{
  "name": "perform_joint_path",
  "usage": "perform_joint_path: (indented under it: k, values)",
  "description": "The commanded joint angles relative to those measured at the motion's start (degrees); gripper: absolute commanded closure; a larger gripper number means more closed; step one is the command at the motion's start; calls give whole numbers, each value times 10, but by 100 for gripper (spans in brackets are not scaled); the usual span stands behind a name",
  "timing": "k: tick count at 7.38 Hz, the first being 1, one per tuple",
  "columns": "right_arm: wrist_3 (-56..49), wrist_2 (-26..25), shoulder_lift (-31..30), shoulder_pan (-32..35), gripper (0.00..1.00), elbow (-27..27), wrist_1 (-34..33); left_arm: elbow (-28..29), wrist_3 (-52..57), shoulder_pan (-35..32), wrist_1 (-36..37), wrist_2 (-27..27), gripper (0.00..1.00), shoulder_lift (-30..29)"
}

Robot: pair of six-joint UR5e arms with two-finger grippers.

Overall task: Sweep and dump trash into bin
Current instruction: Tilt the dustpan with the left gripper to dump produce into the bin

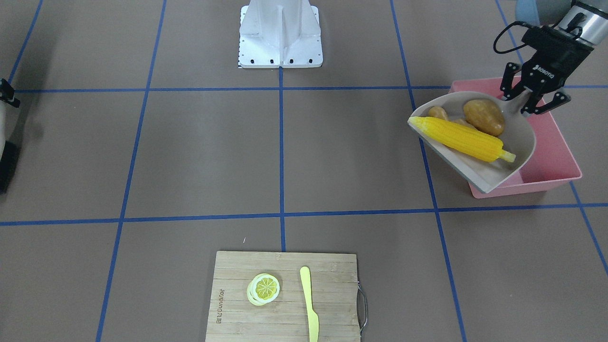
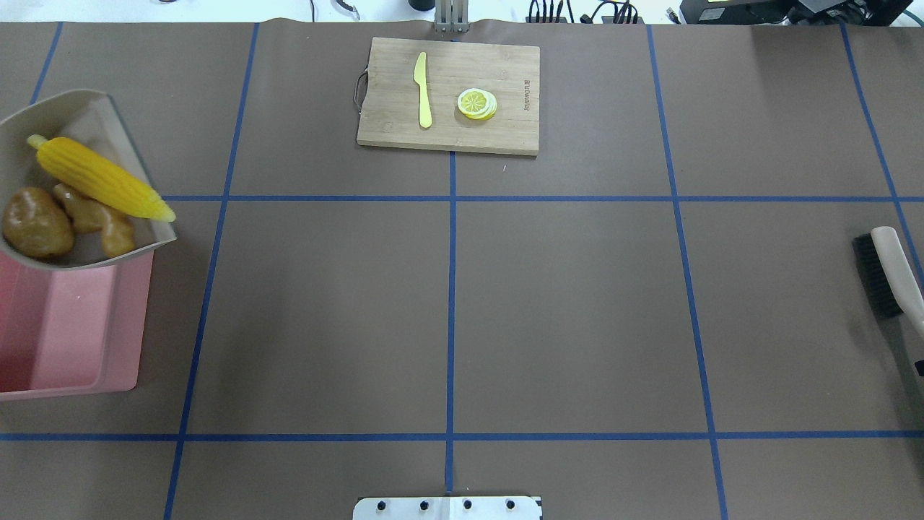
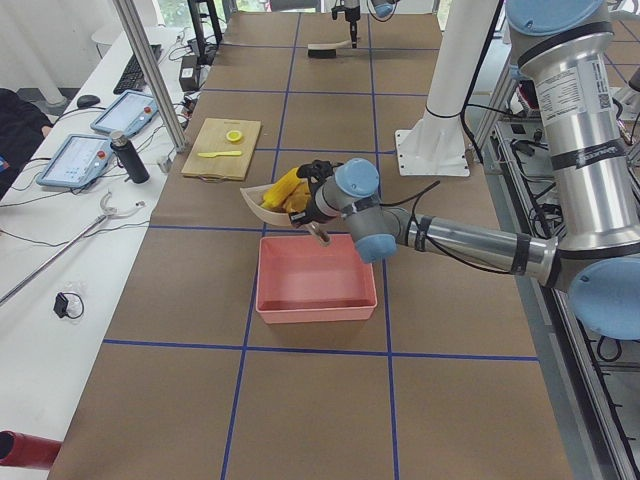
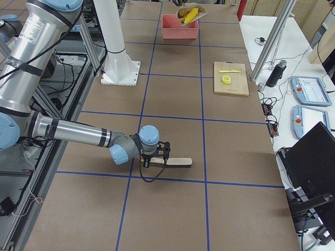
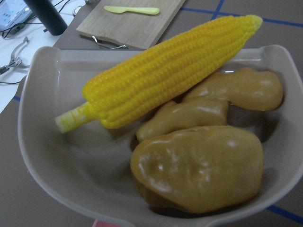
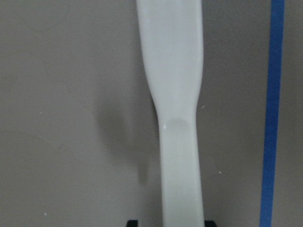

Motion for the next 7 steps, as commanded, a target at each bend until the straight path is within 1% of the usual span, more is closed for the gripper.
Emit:
perform_joint_path:
  k: [1, 2, 3, 4, 5, 6, 7]
  values:
    - [-4, 19, -1, 34, 0, 11, 1, 45, 113, -92, -51, -25, 100, 80]
    - [-24, 13, -3, 57, 0, 16, 1, 72, 188, -128, -52, -23, 100, 81]
    - [-59, 11, -3, 82, 0, 16, -18, 81, 236, -134, -53, -16, 100, 82]
    - [-130, 10, -3, 122, 0, 31, -81, 84, 302, -141, -54, -10, 100, 82]
    - [-267, -7, 13, 186, 0, 41, -188, 78, 367, -143, -54, 26, 100, 80]
    - [-410, -7, 76, 269, 0, 45, -361, 70, 419, -145, -68, 66, 100, 77]
    - [-504, -20, 147, 333, 0, 51, -536, 70, 467, -146, -92, 102, 100, 73]
